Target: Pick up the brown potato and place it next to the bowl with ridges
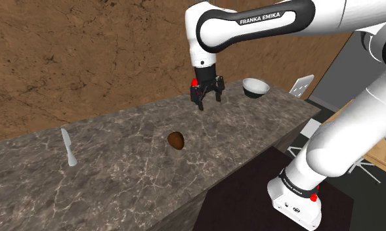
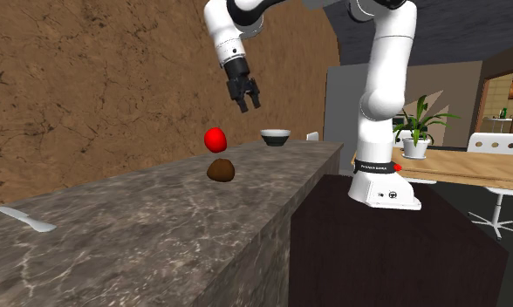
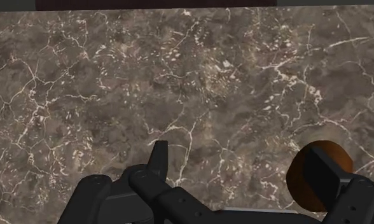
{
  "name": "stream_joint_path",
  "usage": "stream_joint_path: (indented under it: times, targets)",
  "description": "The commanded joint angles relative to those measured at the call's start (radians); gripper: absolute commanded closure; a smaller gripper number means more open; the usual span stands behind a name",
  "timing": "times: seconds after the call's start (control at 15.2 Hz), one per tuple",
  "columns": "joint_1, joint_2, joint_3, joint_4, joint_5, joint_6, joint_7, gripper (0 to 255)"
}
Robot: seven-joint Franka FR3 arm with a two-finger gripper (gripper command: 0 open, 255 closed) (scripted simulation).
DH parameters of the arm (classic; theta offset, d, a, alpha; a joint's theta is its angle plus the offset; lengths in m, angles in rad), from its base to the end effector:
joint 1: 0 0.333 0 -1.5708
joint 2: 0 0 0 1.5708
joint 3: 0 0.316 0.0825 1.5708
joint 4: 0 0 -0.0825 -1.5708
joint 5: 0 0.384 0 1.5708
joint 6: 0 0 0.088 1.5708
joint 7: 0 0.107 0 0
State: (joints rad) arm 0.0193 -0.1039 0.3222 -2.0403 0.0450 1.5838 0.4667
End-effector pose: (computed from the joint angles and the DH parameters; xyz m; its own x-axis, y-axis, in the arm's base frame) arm 0.4531 0.1698 0.4621 0.9353 -0.1579 -0.3168 -0.1152 -0.9820 0.1494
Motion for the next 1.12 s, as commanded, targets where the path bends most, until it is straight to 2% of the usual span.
stream_joint_path:
  times: [0.0,0.46,0.86,0.92,1.06]
  targets:
    - [0.008,0.096,0.016,0.058,-0.005,0.004,0.046,0]
    - [0.060,0.415,0.037,0.273,-0.028,-0.005,0.179,0]
    - [0.125,0.697,0.028,0.516,-0.040,-0.052,0.266,0]
    - [0.129,0.712,0.026,0.531,-0.040,-0.056,0.270,0]
    - [0.126,0.703,0.027,0.492,-0.038,-0.026,0.269,0]
